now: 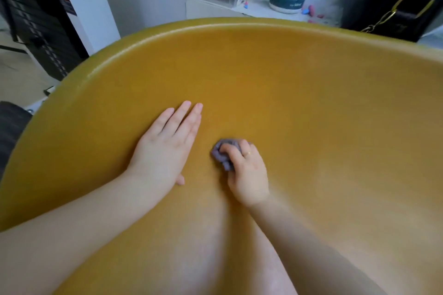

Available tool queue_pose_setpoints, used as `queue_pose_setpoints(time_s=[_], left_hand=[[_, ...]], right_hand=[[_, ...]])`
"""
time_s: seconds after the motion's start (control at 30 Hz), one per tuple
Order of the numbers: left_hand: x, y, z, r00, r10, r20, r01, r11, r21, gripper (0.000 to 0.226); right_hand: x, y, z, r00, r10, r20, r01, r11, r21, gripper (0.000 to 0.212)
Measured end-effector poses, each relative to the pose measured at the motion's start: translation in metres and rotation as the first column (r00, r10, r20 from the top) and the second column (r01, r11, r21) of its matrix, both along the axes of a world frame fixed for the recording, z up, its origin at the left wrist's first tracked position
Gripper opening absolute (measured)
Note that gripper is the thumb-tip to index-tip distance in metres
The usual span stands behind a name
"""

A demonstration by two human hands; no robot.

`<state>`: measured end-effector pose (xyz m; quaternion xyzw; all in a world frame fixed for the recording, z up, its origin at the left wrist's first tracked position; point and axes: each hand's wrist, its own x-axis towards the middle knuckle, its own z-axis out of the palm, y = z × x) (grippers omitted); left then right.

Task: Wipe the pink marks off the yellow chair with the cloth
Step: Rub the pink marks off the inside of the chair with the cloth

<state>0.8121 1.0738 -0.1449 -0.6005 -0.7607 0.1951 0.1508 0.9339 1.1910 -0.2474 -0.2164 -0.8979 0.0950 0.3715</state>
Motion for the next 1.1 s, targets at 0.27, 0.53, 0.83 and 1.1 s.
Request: queue_pose_setpoints(time_s=[0.27, 0.53, 0.83, 1.1], left_hand=[[0.005, 0.006, -0.007, 0.998, 0.032, 0.048, -0.027, 0.995, -0.092, 0.128], [0.001, 0.007, -0.021, 0.998, 0.019, 0.054, -0.015, 0.997, -0.070, 0.125], [0.012, 0.009, -0.019, 0.996, 0.044, 0.075, -0.037, 0.995, -0.093, 0.114], [0.012, 0.010, -0.024, 0.997, 0.053, 0.054, -0.048, 0.995, -0.084, 0.113]], right_hand=[[0.022, 0.012, 0.016, 0.979, 0.050, 0.195, -0.096, 0.968, 0.231, 0.026], [-0.014, 0.004, 0.004, 0.945, -0.284, -0.162, 0.278, 0.959, -0.059, 0.027], [0.053, -0.034, -0.028, 0.940, 0.220, 0.260, -0.264, 0.953, 0.147, 0.012], [0.018, 0.012, -0.010, 0.956, -0.293, -0.008, 0.293, 0.954, 0.063, 0.038]])
